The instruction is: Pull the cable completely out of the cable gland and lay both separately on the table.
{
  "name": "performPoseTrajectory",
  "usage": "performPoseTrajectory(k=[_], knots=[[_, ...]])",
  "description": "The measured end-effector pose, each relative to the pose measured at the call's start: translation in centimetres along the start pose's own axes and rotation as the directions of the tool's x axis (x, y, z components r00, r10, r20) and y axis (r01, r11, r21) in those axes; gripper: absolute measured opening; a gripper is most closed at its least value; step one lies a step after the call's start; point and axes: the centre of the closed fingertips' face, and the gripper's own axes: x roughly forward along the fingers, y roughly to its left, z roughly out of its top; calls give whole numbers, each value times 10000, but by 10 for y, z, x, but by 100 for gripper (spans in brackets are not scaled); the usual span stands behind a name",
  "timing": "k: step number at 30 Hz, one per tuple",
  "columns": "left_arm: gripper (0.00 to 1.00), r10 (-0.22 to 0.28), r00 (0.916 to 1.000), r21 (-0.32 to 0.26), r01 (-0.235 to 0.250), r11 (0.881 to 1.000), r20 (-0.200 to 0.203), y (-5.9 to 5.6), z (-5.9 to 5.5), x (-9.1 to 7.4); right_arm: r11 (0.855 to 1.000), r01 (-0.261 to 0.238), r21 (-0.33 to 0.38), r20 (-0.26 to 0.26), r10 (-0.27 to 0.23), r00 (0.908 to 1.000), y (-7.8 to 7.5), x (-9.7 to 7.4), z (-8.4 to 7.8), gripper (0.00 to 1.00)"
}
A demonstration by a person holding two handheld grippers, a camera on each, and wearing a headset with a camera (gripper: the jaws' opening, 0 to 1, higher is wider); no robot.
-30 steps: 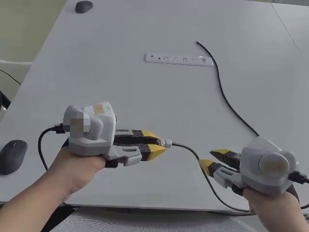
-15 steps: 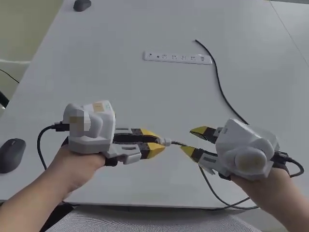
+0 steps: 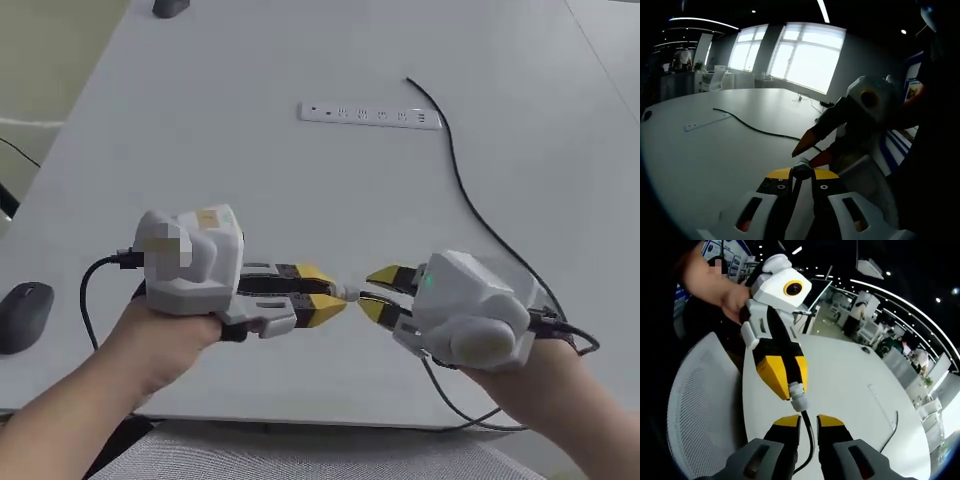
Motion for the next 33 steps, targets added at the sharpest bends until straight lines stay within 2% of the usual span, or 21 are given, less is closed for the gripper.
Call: performPoseTrajectory(k=[2,13,18,23,25,29,32,33], knots=[[15,-29,10000,13,29,10000,-16,0,0,1,9999,-31,-120,11,31,10000,2,1,2,2],[15,-5,10000,42,6,10000,-60,2,-2,1,9997,87,216,26,-87,10000,0,3,-1,1],[15,10,10000,135,-9,9999,-79,3,-1,2,9959,257,863,-11,-257,9997,-4,4,-5,1],[15,59,10000,186,-59,9998,-12,4,1,1,9851,365,1683,-131,-348,9993,-9,4,-12,1],[15,64,10000,151,-64,9999,14,5,1,0,9780,483,2028,-210,-450,9988,-11,4,-18,1],[15,73,9999,168,-74,9998,77,5,2,0,9451,600,3213,-240,-552,9982,-14,3,-30,1],[15,76,9999,192,-78,9998,106,6,2,0,9247,740,3735,-390,-640,9972,-17,2,-41,1],[15,75,9999,192,-77,9998,127,5,3,0,9122,771,4024,-357,-685,9970,-18,2,-45,1]])
